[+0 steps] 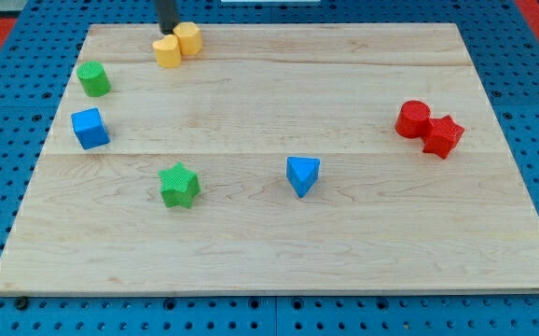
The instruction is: Move the red star top right to the blue triangle
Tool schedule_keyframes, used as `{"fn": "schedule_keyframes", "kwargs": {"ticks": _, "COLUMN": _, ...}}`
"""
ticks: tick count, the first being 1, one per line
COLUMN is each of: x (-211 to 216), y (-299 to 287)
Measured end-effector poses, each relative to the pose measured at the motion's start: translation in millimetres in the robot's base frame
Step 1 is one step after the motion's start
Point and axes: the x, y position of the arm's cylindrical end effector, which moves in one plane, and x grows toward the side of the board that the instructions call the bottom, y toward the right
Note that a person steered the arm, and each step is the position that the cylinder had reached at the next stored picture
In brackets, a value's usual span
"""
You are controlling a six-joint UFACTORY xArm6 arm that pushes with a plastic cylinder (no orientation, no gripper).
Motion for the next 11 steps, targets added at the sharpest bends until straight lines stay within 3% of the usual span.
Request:
{"fn": "schedule_keyframes", "kwargs": {"ticks": 2, "x": 12, "y": 103}}
{"fn": "schedule_keyframes", "kwargs": {"ticks": 3, "x": -12, "y": 127}}
{"fn": "schedule_keyframes", "kwargs": {"ticks": 4, "x": 18, "y": 256}}
{"fn": "schedule_keyframes", "kwargs": {"ticks": 5, "x": 91, "y": 342}}
{"fn": "schedule_keyframes", "kwargs": {"ticks": 7, "x": 187, "y": 397}}
{"fn": "schedule_keyframes", "kwargs": {"ticks": 11, "x": 232, "y": 326}}
